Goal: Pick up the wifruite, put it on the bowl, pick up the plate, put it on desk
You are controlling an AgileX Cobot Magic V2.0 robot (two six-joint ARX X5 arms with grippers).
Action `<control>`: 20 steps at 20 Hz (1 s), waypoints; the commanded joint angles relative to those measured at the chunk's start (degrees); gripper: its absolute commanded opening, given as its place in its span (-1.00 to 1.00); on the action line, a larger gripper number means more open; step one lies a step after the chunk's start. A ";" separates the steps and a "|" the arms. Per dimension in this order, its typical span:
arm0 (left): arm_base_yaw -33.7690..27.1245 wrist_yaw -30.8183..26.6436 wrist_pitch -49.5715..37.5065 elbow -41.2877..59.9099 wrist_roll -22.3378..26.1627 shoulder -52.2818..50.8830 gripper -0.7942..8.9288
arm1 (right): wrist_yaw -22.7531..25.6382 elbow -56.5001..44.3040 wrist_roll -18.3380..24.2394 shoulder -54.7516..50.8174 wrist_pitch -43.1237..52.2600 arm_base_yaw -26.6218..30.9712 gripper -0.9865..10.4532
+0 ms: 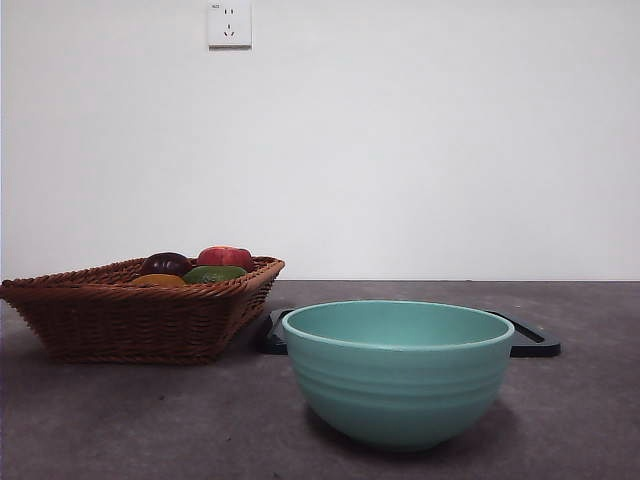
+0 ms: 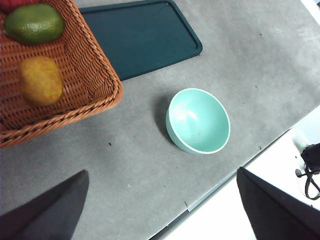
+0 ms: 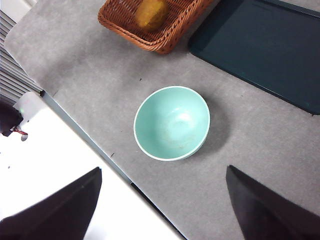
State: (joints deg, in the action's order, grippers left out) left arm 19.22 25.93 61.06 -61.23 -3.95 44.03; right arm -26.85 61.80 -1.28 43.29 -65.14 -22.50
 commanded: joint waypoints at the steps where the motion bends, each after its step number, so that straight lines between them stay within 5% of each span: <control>1: 0.26 0.48 -0.72 -1.29 0.24 0.63 0.14 | -0.13 1.07 0.20 0.46 0.37 -0.37 -0.13; 14: 0.35 -0.07 -6.43 -1.31 -0.61 6.29 0.13 | -0.13 1.07 0.22 0.46 0.39 -0.37 -0.13; 20: 2.08 -9.90 -11.34 -5.81 -0.96 20.79 0.12 | -0.11 1.07 0.24 0.46 0.37 -0.37 -0.13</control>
State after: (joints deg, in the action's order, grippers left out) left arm 21.04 16.32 50.57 -65.71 -5.21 63.79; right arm -26.85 61.80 -1.28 43.29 -65.14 -22.50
